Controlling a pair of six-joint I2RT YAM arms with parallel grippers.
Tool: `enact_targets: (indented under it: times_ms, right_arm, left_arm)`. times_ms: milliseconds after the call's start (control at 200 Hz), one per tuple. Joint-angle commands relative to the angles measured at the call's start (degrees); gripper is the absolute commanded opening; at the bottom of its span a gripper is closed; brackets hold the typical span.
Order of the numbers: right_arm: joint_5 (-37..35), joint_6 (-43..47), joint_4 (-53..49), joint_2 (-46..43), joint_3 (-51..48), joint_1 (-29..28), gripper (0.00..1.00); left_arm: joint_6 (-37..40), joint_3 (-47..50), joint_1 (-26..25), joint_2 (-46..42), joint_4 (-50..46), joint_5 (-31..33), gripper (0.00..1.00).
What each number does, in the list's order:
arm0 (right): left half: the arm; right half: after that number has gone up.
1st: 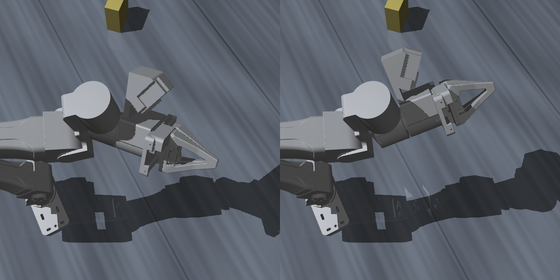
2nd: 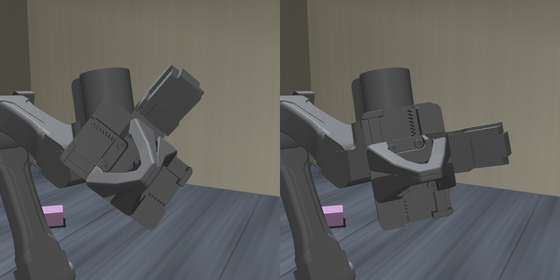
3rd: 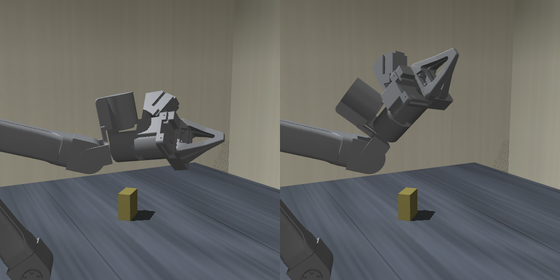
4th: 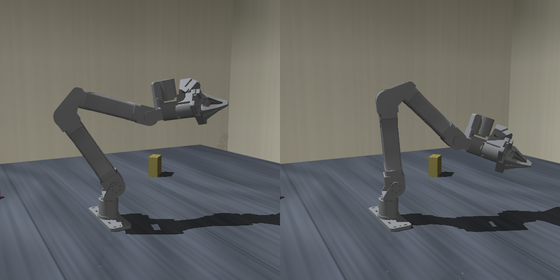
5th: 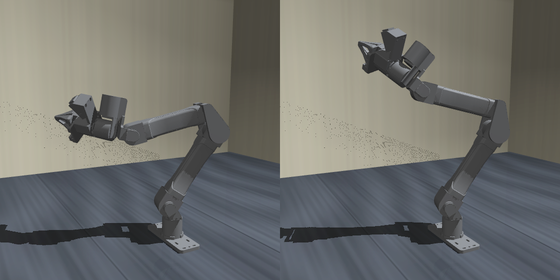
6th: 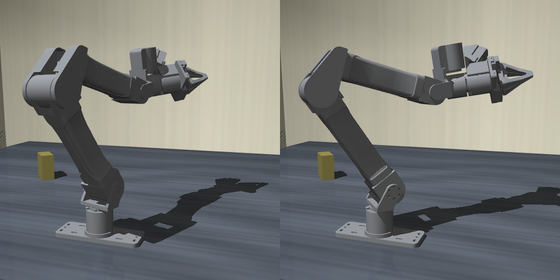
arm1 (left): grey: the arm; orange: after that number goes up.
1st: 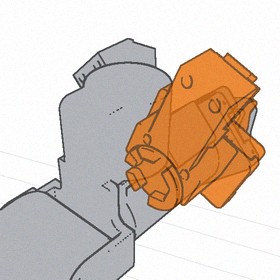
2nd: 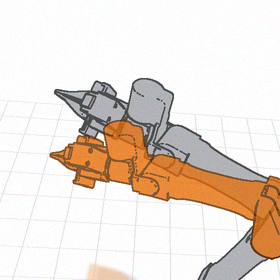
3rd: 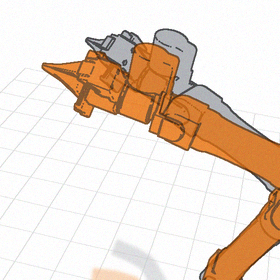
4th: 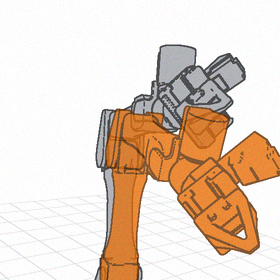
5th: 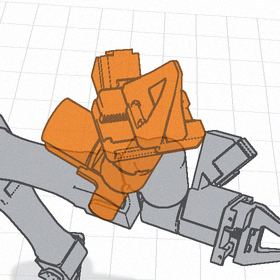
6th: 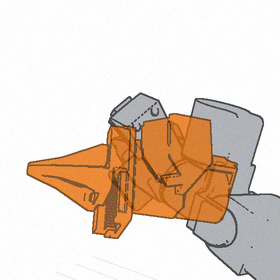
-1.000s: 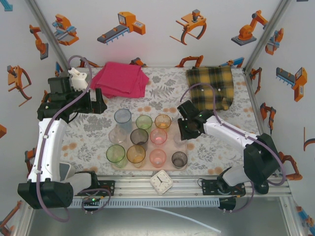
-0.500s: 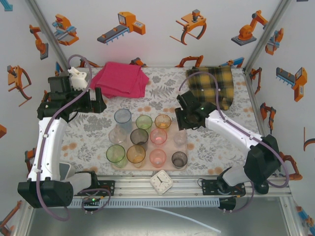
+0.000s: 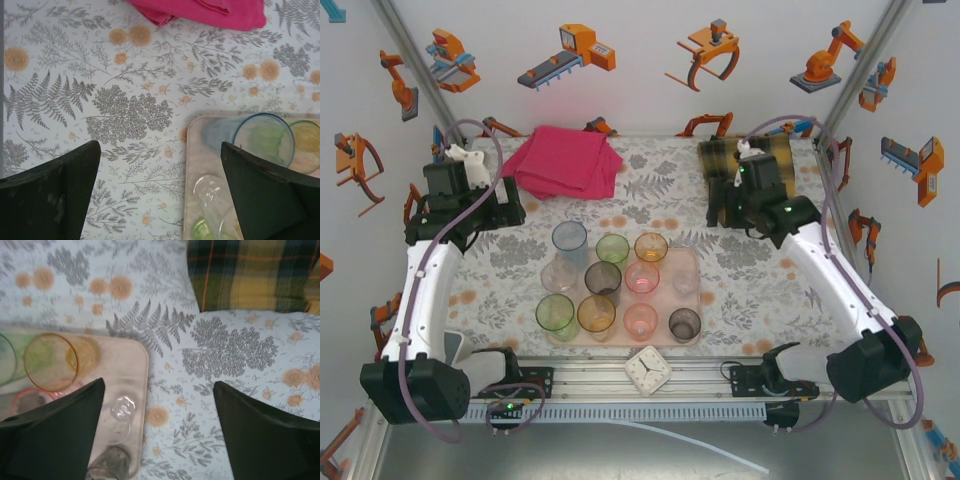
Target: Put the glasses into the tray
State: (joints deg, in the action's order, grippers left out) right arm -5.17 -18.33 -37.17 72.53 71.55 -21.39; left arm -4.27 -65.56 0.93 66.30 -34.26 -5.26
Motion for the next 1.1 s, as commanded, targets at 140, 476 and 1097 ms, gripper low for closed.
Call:
enact_targets:
  times_ms: [140, 476, 1097]
  right_arm:
    - [1.8, 1.2, 13.9, -4.2, -4.5, 6.2, 0.99]
    - [-4.4, 6.5, 44.7, -10.5, -26.6, 9.9, 0.99]
    - [-6.4, 2.9, 58.1, -8.9, -42.8, 18.5, 0.99]
  left_arm:
    - [-7.0, 11.0, 4.8, -1.5, 17.5, 2.5, 0.97]
    - [-5.4, 24.4, 8.6, 0.7, 36.9, 1.1, 0.97]
    - [-7.4, 41.4, 9.0, 15.4, 74.4, -3.2, 0.97]
